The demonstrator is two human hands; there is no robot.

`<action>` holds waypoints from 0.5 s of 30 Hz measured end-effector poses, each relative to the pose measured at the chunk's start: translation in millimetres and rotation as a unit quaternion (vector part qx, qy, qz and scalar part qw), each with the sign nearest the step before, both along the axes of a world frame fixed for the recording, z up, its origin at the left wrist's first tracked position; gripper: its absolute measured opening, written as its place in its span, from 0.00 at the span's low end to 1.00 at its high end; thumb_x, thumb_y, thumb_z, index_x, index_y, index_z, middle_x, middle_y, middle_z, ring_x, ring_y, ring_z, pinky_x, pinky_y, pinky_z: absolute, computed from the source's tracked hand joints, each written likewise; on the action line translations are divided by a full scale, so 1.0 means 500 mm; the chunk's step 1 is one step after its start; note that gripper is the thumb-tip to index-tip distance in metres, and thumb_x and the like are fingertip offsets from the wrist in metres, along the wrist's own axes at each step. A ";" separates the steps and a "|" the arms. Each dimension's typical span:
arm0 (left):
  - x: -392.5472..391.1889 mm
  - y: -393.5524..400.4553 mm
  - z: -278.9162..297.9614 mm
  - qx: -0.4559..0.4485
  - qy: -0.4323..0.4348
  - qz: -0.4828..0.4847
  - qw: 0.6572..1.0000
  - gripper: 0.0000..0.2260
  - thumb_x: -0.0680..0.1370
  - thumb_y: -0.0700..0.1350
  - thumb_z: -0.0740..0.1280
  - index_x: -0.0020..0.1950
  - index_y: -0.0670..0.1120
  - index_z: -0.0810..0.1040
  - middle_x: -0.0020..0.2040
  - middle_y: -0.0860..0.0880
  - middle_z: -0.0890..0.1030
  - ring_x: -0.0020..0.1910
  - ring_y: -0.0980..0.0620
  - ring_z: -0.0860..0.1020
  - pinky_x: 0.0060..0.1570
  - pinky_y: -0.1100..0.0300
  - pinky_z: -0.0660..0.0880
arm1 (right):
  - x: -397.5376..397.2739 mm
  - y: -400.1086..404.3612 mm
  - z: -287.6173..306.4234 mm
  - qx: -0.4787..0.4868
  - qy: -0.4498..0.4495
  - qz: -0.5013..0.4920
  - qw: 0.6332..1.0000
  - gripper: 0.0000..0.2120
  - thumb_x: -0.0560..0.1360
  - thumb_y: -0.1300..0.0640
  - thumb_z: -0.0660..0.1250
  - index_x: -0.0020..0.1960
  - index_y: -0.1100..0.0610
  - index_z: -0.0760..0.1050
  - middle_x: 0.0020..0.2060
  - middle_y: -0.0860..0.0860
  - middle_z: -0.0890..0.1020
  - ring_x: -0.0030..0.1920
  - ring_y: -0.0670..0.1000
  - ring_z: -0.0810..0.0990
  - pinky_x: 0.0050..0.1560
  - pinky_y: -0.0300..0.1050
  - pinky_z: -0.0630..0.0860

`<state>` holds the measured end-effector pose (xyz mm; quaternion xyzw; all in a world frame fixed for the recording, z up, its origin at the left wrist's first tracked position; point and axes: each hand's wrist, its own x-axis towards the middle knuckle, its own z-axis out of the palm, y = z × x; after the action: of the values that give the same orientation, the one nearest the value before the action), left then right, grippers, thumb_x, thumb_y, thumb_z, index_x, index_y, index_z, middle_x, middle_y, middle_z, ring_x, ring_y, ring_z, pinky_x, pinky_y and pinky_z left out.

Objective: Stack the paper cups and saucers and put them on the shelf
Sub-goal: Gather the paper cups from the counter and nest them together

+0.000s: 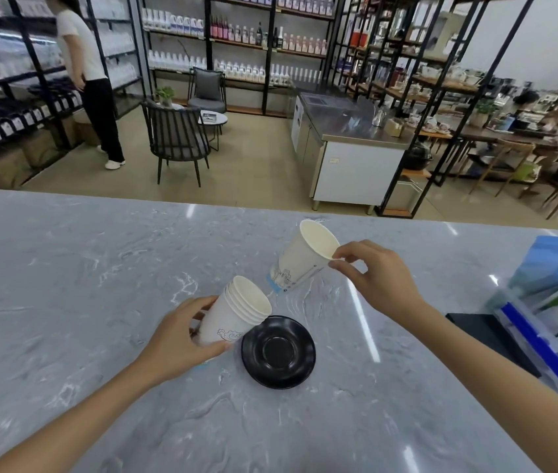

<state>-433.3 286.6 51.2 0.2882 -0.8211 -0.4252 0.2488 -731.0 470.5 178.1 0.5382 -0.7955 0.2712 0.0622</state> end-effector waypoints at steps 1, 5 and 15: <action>0.002 0.003 0.005 0.000 0.005 0.002 1.000 0.32 0.59 0.60 0.81 0.60 0.72 0.74 0.56 0.63 0.80 0.51 0.64 0.81 0.43 0.65 0.80 | 0.012 0.004 0.011 -0.008 -0.003 0.003 1.000 0.10 0.77 0.44 0.69 0.54 0.48 0.82 0.49 0.47 0.83 0.46 0.49 0.81 0.38 0.43 0.77; 0.010 0.014 0.027 -0.015 0.020 0.011 1.000 0.31 0.59 0.59 0.80 0.60 0.71 0.74 0.56 0.61 0.80 0.52 0.64 0.80 0.43 0.67 0.79 | 0.061 0.019 0.038 -0.028 -0.014 0.032 0.999 0.10 0.77 0.45 0.70 0.54 0.48 0.82 0.50 0.47 0.84 0.47 0.48 0.82 0.38 0.43 0.79; 0.056 0.045 0.075 -0.060 0.044 0.025 0.997 0.36 0.62 0.60 0.79 0.69 0.62 0.74 0.59 0.63 0.78 0.58 0.64 0.77 0.47 0.70 0.77 | 0.165 0.028 0.029 -0.041 -0.056 0.091 0.994 0.08 0.76 0.48 0.72 0.52 0.50 0.85 0.47 0.46 0.87 0.45 0.46 0.84 0.43 0.52 0.83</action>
<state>-405.4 309.4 89.0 0.2743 -0.8260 -0.3807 0.3124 -648.7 484.5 192.5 0.5892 -0.7341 0.3373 0.0149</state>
